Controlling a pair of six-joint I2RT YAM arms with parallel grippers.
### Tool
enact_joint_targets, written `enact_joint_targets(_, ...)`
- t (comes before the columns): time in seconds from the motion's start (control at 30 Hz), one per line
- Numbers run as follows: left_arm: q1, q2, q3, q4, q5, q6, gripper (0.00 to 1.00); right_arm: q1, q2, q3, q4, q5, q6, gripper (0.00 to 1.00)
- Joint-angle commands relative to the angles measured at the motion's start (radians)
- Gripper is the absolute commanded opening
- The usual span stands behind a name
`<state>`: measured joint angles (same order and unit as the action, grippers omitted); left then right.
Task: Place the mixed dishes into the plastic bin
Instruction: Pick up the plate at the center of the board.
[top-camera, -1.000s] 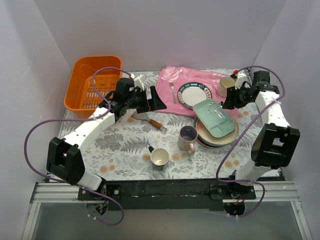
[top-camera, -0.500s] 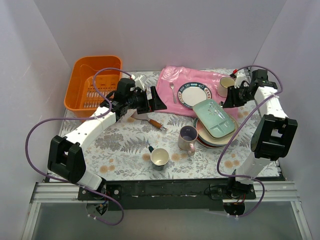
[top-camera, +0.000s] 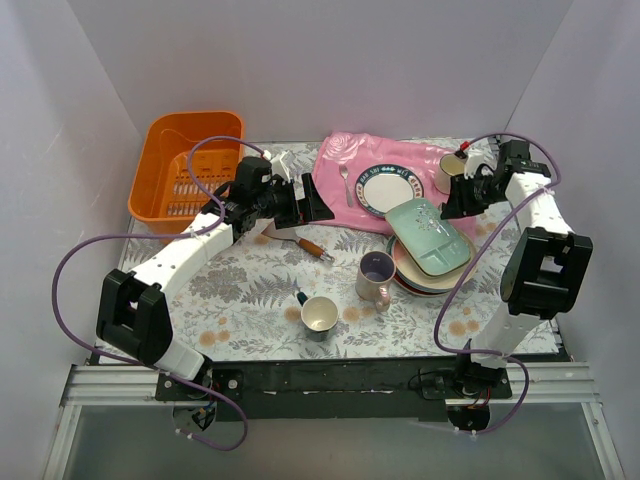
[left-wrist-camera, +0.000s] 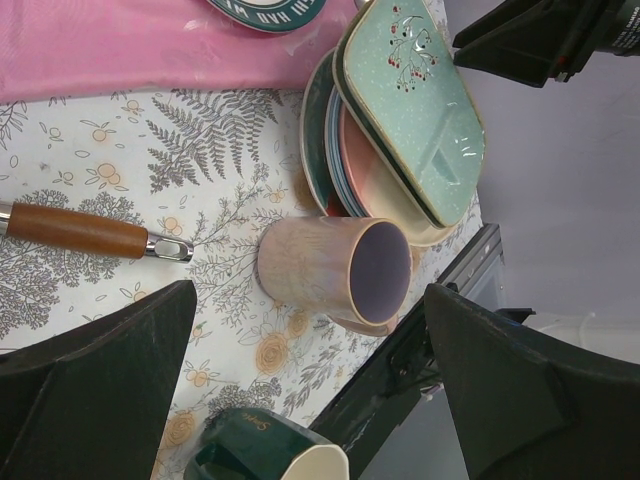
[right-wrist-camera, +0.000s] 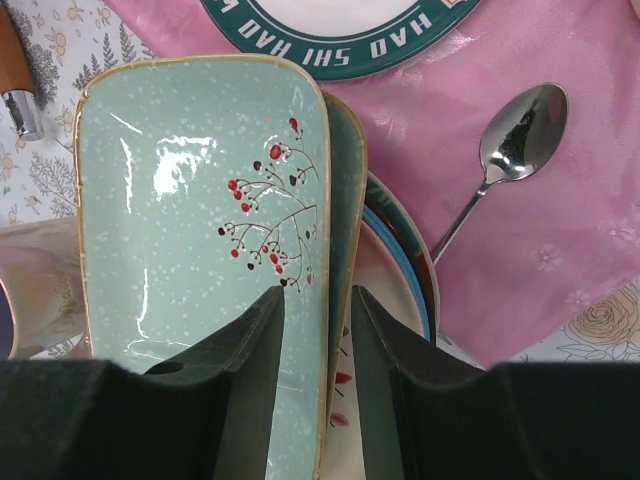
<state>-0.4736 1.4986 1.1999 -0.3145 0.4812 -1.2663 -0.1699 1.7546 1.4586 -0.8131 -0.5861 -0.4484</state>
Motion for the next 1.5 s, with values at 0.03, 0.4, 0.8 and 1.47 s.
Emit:
enact_joint_targets(0.03, -0.003, -0.014, 0.018, -0.003, 0.000, -0.004, 0.98, 0.013, 0.014, 0.008, -0.014, -0.004, -0.016, 0.38)
enact_joint_targets(0.4, -0.003, -0.020, 0.018, -0.008, -0.003, -0.008, 0.98, 0.040, 0.020, -0.011, -0.027, 0.025, -0.033, 0.28)
enact_joint_targets(0.8, -0.003, -0.020, 0.015, 0.015, 0.026, -0.039, 0.98, 0.023, -0.006, 0.045, -0.054, -0.001, -0.053, 0.01)
enact_joint_targets(1.47, -0.045, 0.282, 0.110, 0.354, 0.151, -0.294, 0.98, 0.001, -0.052, 0.083, -0.040, -0.192, -0.087, 0.01)
